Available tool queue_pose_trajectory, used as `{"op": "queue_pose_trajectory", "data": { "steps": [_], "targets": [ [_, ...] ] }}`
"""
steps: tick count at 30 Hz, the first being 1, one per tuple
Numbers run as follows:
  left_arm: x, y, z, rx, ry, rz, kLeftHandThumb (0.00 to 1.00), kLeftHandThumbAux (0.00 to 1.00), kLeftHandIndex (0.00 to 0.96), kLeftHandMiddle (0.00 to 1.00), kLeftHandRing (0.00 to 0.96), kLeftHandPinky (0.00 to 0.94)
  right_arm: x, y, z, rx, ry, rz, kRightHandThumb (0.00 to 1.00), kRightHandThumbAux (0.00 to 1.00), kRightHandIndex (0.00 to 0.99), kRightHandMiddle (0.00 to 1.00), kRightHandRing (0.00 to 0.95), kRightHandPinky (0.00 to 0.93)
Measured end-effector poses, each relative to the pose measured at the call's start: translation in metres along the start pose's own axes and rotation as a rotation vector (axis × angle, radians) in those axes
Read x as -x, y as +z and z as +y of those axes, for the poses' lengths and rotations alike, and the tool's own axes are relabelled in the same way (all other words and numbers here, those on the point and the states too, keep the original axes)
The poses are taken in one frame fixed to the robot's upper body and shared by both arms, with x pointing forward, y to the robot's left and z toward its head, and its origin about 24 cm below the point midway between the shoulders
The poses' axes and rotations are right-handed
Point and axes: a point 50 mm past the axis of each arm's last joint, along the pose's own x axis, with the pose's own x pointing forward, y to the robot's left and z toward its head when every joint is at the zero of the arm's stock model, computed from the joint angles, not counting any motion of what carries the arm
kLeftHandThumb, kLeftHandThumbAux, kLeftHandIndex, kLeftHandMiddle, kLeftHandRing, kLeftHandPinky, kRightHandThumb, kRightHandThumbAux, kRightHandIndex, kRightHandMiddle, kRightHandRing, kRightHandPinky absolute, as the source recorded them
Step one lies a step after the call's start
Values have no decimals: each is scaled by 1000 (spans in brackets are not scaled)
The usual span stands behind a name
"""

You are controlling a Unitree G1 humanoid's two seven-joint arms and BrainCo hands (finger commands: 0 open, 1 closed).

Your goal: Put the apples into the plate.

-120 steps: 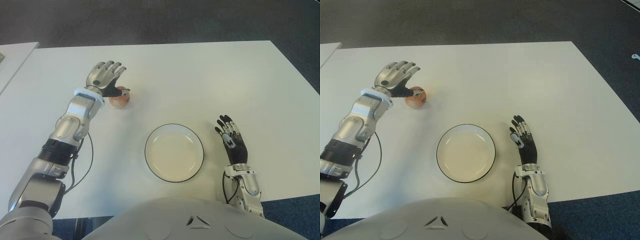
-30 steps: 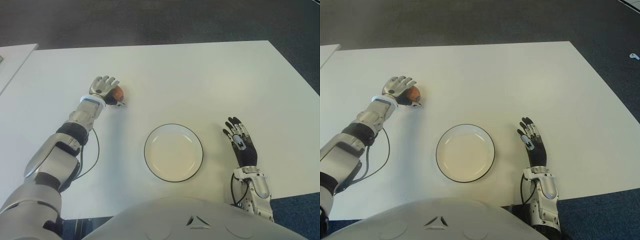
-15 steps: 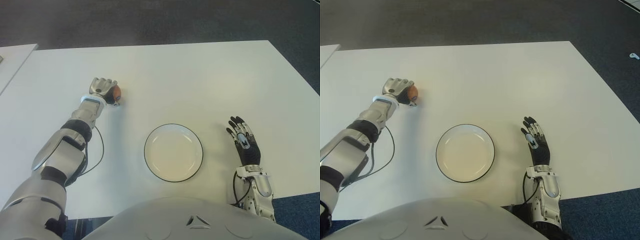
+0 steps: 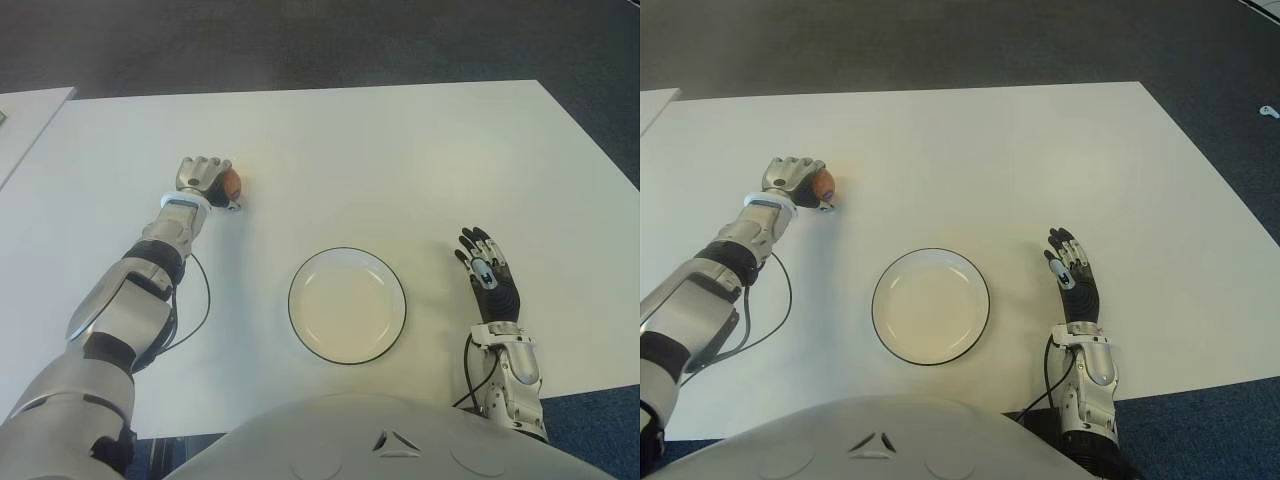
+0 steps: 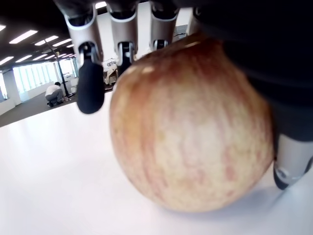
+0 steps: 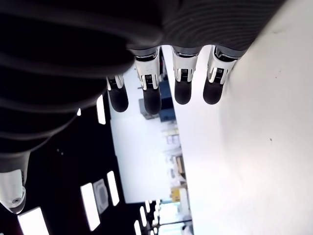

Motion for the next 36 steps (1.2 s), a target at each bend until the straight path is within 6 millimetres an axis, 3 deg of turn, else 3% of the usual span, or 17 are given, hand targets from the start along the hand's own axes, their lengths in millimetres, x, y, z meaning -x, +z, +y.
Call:
{"op": "queue_pose_trajectory", "data": {
  "steps": [6, 19, 21, 25, 29, 36],
  "targets": [
    [0, 0, 1, 20, -2, 2, 848, 657, 442, 494, 693, 663, -2, 0, 1, -5, -4, -3, 209, 517, 119, 142, 74, 42],
    [6, -2, 5, 93, 17, 23, 851, 659, 441, 492, 714, 650, -7, -1, 6, -13, 13, -5, 234, 494, 121, 144, 76, 48],
    [7, -1, 6, 100, 24, 16, 854, 660, 431, 562, 736, 693, -7, -1, 6, -13, 12, -4, 248, 492, 119, 142, 76, 58],
    [9, 1, 10, 106, 45, -4, 855, 661, 421, 579, 773, 754, -7, -1, 7, -15, 14, -3, 262, 486, 116, 136, 74, 63],
    [10, 2, 32, 118, 96, -26, 853, 664, 406, 557, 804, 804, -8, -1, 8, -14, 18, -2, 271, 484, 112, 128, 70, 65],
    [14, 8, 88, 158, 275, -68, 854, 665, 404, 551, 833, 841, -8, -1, 9, -17, 26, -3, 270, 494, 106, 125, 66, 57]
  ]
}}
